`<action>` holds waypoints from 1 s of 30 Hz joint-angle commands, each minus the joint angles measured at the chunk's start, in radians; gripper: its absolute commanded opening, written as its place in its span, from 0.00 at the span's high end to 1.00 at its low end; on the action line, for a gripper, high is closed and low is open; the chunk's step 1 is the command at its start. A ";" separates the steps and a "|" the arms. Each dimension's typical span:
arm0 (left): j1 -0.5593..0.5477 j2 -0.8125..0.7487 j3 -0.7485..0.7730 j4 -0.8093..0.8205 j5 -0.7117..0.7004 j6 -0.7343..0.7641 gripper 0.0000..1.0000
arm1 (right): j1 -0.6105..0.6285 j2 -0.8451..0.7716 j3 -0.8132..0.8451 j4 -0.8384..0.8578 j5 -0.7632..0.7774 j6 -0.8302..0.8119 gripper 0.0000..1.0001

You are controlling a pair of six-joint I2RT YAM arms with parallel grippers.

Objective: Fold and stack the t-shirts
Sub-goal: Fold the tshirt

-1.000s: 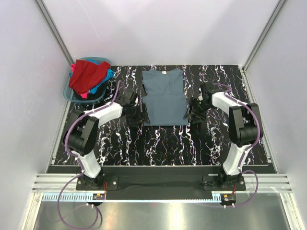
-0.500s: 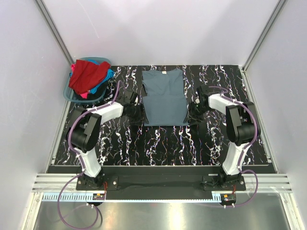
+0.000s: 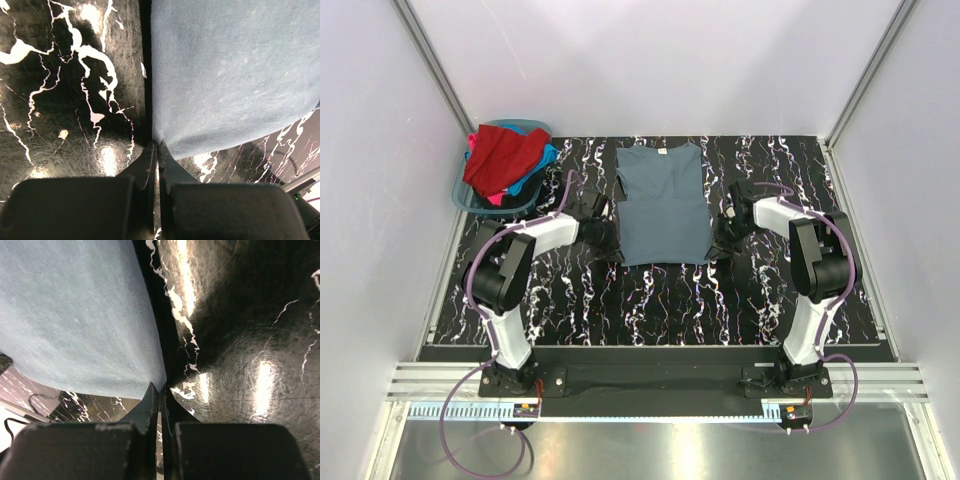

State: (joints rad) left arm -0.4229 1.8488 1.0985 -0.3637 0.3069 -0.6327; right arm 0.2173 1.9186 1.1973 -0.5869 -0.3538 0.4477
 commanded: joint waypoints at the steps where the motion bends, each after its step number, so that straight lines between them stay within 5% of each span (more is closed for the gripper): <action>1: -0.007 -0.026 -0.038 -0.014 0.008 0.021 1.00 | 0.010 -0.029 -0.079 -0.010 0.039 -0.010 1.00; 16: -0.125 -0.439 -0.319 -0.272 0.000 -0.027 1.00 | 0.137 -0.392 -0.441 -0.088 -0.102 0.157 1.00; 23: -0.128 -0.592 -0.137 -0.494 -0.081 -0.022 1.00 | 0.156 -0.588 -0.289 -0.272 -0.044 0.192 1.00; 30: -0.059 -0.553 0.076 -0.535 -0.143 -0.009 1.00 | 0.154 -0.558 -0.075 -0.307 0.058 0.192 1.00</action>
State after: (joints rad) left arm -0.5217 1.2804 1.0889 -0.8501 0.2176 -0.6544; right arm 0.3702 1.3521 1.0393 -0.8478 -0.3752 0.6285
